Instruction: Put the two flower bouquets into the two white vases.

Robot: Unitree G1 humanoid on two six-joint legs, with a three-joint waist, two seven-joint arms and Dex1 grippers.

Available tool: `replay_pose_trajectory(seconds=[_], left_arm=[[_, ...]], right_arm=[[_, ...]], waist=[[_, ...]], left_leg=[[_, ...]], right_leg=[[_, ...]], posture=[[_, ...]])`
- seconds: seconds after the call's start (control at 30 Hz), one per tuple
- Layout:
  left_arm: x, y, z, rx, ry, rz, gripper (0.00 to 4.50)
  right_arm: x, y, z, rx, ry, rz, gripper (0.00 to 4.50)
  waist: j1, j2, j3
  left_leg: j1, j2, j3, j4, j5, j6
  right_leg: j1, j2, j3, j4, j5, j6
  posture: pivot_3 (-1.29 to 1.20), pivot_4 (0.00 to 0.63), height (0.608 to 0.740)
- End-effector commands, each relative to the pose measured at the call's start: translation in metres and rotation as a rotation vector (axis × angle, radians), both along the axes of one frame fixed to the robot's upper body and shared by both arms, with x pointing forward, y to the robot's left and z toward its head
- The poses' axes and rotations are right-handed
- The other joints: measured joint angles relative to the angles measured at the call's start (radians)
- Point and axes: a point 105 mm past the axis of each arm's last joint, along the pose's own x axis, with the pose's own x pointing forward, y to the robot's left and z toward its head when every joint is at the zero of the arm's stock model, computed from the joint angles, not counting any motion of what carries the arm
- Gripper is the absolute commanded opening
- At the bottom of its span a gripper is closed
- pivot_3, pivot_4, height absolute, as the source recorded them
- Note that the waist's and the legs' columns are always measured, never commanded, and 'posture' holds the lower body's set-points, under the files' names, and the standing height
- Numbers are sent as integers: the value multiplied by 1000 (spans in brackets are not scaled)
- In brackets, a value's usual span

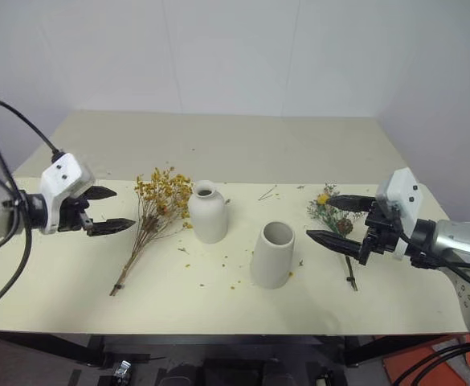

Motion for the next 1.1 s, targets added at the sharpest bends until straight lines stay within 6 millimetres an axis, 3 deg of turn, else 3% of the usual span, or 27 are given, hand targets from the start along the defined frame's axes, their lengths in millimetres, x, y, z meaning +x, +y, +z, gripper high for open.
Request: replay_pose_trajectory(seconds=[0.03, 0.13, 0.27, 0.4, 0.63, 0.87, 1.1], left_arm=[[-3, -1, -7, 43, 148, 69, 4500], [0, 0, -25, 124, 229, 144, 4500], [4, -3, -34, 76, 323, 223, 4500], [0, -12, -35, 63, 362, 201, 4500], [-3, -13, -58, 136, 430, 220, 4500], [1, -27, -67, 113, 481, 218, 4500], [5, -34, -89, 150, 527, 246, 4500]], right_arm=[[1, 10, 17, 1, -66, 60, 4473], [9, 15, 17, -8, -74, 63, 4473], [10, 19, 13, -4, -73, 79, 4473], [11, 19, 14, 1, -77, 76, 4473], [11, 19, 14, 0, -78, 82, 4473], [10, 17, 14, 2, -68, 83, 4473], [7, 15, 12, -1, -48, 88, 4473]], waist=[[-3, 0, 0], [-5, 0, 0], [0, 0, 0], [1, 0, 0], [1, 0, 0], [3, 0, 0], [3, 0, 0]], left_leg=[[0, 0, 0, 0, 0, 0], [0, 0, 0, -1, 0, 0], [-2, 0, 0, 0, 0, 0], [-4, 0, -1, 0, 0, 0], [-3, 0, 0, 0, 0, 0], [-3, 0, 0, 0, 0, 0], [-3, 0, 0, 0, 0, 0]], right_leg=[[0, 0, 0, 0, 0, 0], [-1, 1, 0, 0, 0, -1], [-2, 1, 0, 1, 0, -1], [-4, 1, 0, 1, 0, -1], [-3, 1, 1, 2, 0, -1], [-3, 1, 1, 2, 0, -1], [-3, 1, 1, 2, 0, -1]], posture=[[0, 150, 740], [0, 150, 740], [0, 150, 740], [0, 150, 740], [0, 150, 740], [0, 150, 740], [0, 150, 740]])
